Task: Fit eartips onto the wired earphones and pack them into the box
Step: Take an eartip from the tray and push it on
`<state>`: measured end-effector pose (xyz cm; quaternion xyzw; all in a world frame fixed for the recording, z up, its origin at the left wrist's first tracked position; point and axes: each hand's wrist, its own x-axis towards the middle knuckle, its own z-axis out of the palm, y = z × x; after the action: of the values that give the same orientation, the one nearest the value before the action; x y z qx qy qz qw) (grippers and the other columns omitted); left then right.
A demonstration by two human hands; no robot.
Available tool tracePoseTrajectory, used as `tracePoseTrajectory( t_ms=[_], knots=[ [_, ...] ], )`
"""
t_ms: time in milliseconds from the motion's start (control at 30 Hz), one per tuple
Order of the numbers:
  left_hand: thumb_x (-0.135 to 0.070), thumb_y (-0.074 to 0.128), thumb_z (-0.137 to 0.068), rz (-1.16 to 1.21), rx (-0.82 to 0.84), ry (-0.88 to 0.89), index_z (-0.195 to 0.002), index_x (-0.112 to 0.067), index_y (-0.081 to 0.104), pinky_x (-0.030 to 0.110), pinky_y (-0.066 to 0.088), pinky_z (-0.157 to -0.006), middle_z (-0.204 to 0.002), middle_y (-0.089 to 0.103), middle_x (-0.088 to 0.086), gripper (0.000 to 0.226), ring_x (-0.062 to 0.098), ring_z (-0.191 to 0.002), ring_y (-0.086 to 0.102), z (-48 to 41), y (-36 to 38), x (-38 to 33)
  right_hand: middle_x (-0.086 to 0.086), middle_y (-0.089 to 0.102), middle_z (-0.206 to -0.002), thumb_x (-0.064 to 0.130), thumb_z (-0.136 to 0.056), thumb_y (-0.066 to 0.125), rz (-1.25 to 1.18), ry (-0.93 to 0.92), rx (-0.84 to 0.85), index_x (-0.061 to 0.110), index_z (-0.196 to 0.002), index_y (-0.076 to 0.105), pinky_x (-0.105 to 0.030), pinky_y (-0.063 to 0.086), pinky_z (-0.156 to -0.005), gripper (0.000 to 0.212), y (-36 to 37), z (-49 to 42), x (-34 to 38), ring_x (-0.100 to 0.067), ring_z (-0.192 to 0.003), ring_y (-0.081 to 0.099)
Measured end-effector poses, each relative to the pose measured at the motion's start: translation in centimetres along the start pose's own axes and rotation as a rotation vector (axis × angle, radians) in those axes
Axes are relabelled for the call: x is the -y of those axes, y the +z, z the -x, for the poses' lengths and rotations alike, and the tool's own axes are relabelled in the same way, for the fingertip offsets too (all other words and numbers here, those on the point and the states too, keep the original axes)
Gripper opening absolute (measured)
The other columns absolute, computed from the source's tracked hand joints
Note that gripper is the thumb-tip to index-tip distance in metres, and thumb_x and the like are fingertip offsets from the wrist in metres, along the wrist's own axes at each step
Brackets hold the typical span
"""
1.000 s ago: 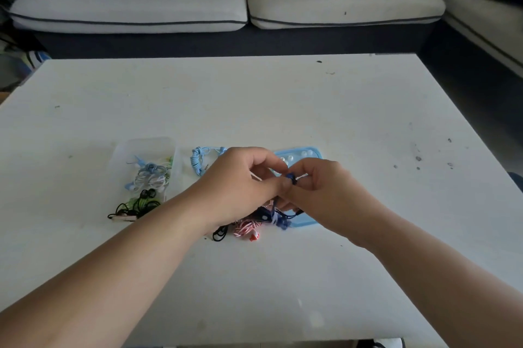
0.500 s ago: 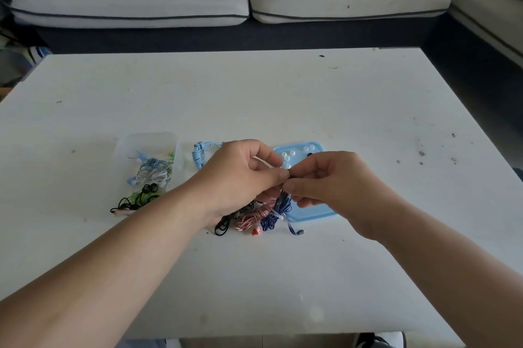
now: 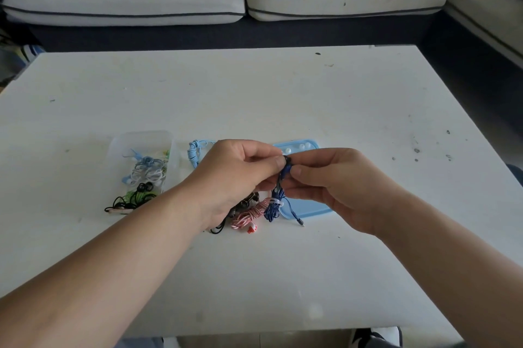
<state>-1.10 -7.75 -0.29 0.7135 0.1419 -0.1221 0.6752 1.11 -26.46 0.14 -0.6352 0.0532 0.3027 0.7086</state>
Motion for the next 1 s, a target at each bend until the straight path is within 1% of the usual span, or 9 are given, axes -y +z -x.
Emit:
tracePoseTrajectory(
  t_ms=[200,300,400,467,567,700,767,900,1000],
  knots=[
    [-0.015,0.068,-0.099,-0.010,0.018,0.036,-0.100,-0.016,0.077,0.024,0.054,-0.074,-0.089,0.076,0.003,0.009,0.010,-0.076,0.068,0.1,0.2,0.1,-0.023,0.077,-0.095,-0.004,-0.090,0.068,-0.046,0.034,-0.016,-0.006,-0.100,0.075,-0.031,0.063,-0.074,0.012,0.0,0.0,0.2,-0.031,-0.085,0.077],
    [-0.019,0.069,-0.098,-0.092,-0.001,0.108,-0.099,-0.024,0.076,0.036,0.059,-0.077,-0.092,0.077,0.004,0.009,0.016,-0.083,0.071,0.2,0.4,0.3,-0.021,0.077,-0.094,0.000,-0.088,0.074,0.064,0.022,-0.029,-0.005,-0.101,0.076,-0.032,0.062,-0.076,0.014,0.0,0.0,0.1,-0.026,-0.080,0.074],
    [-0.017,0.069,-0.098,-0.151,-0.011,0.180,-0.100,-0.025,0.075,0.049,0.062,-0.088,-0.092,0.076,-0.001,0.011,0.024,-0.087,0.077,0.4,0.6,0.2,-0.015,0.079,-0.094,0.007,-0.088,0.077,0.157,-0.010,-0.054,0.002,-0.098,0.078,-0.032,0.060,-0.075,0.011,0.2,-0.1,-0.1,-0.019,-0.079,0.072],
    [-0.016,0.069,-0.098,-0.159,-0.027,0.209,-0.099,-0.025,0.075,0.044,0.064,-0.085,-0.087,0.076,-0.004,0.011,0.022,-0.082,0.077,0.5,0.7,0.1,-0.012,0.079,-0.094,0.009,-0.089,0.077,0.174,-0.022,-0.050,0.005,-0.098,0.079,-0.031,0.058,-0.074,0.010,0.2,0.0,0.0,-0.015,-0.078,0.071],
    [-0.015,0.067,-0.099,-0.131,-0.057,0.194,-0.100,-0.022,0.074,0.029,0.059,-0.069,-0.081,0.075,-0.001,0.009,0.013,-0.069,0.071,0.5,0.9,0.0,-0.014,0.078,-0.093,0.011,-0.089,0.077,0.176,-0.033,-0.076,0.004,-0.101,0.077,-0.033,0.060,-0.071,0.014,-0.5,0.1,0.6,-0.019,-0.077,0.071],
    [-0.014,0.065,-0.100,-0.110,-0.074,0.149,-0.106,-0.021,0.073,0.020,0.055,-0.063,-0.082,0.075,-0.003,0.012,0.007,-0.068,0.071,0.3,1.5,0.3,-0.013,0.073,-0.081,0.011,-0.095,0.067,0.319,-0.092,-0.357,0.007,-0.093,0.076,-0.036,0.062,-0.068,0.010,-2.8,-0.4,0.8,-0.018,-0.067,0.068],
    [-0.014,0.065,-0.100,-0.139,-0.074,0.148,-0.107,-0.022,0.074,0.019,0.055,-0.063,-0.085,0.076,-0.002,0.014,0.008,-0.073,0.073,0.1,1.7,0.4,-0.011,0.075,-0.085,0.011,-0.095,0.060,0.467,-0.091,-0.467,0.011,-0.091,0.074,-0.034,0.062,-0.065,0.015,-3.8,-0.9,0.2,-0.018,-0.065,0.067],
    [-0.015,0.067,-0.099,-0.162,-0.059,0.125,-0.104,-0.022,0.076,0.023,0.060,-0.070,-0.089,0.077,0.004,0.012,0.016,-0.080,0.076,0.1,2.1,0.8,-0.008,0.075,-0.087,0.018,-0.093,0.063,0.657,-0.092,-0.498,0.017,-0.087,0.071,-0.050,0.061,-0.076,0.010,-4.9,-2.2,-1.1,-0.035,-0.085,0.072],
    [-0.015,0.067,-0.098,-0.174,-0.042,0.116,-0.103,-0.022,0.076,0.025,0.060,-0.070,-0.089,0.077,0.006,0.013,0.018,-0.079,0.076,0.2,2.1,0.9,-0.010,0.074,-0.084,0.018,-0.092,0.065,0.736,-0.106,-0.496,0.014,-0.087,0.071,-0.043,0.061,-0.073,0.008,-5.2,-3.6,-1.9,-0.029,-0.072,0.068]
  ],
)
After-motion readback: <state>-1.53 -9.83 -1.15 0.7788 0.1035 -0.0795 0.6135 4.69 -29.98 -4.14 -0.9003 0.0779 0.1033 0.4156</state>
